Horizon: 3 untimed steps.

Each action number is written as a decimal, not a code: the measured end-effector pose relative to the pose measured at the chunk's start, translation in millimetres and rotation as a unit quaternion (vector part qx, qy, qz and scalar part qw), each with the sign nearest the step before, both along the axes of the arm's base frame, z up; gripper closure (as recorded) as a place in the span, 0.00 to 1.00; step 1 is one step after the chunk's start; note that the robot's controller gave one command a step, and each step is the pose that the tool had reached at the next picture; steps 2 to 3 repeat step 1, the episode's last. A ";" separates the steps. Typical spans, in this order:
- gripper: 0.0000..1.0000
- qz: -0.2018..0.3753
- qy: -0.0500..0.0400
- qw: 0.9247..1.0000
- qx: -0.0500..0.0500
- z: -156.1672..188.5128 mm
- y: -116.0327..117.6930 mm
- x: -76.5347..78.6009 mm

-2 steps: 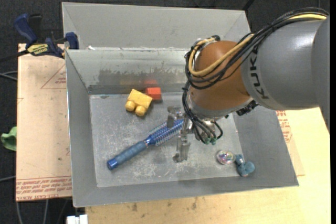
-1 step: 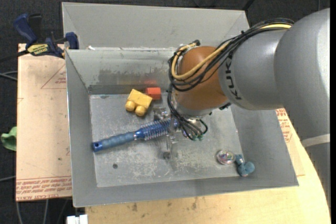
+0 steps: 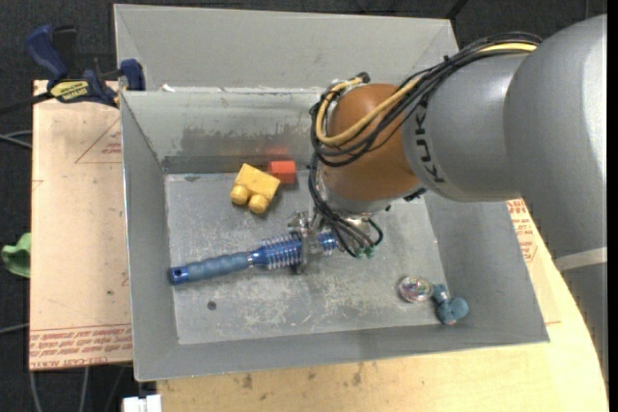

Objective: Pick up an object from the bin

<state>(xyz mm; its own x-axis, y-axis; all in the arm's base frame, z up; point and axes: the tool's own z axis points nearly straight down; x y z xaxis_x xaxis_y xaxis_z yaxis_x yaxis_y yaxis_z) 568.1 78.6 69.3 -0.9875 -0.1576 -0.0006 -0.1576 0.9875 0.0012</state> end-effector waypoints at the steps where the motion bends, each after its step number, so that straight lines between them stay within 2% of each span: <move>1: 1.00 0.023 -0.005 1.000 0.001 156.2 29.0 -0.9; 3: 1.00 0.023 -0.005 1.000 0.001 156.2 29.0 -0.9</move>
Offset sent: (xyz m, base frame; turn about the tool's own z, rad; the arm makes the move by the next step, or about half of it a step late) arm -0.0028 0.0276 0.1521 -0.0463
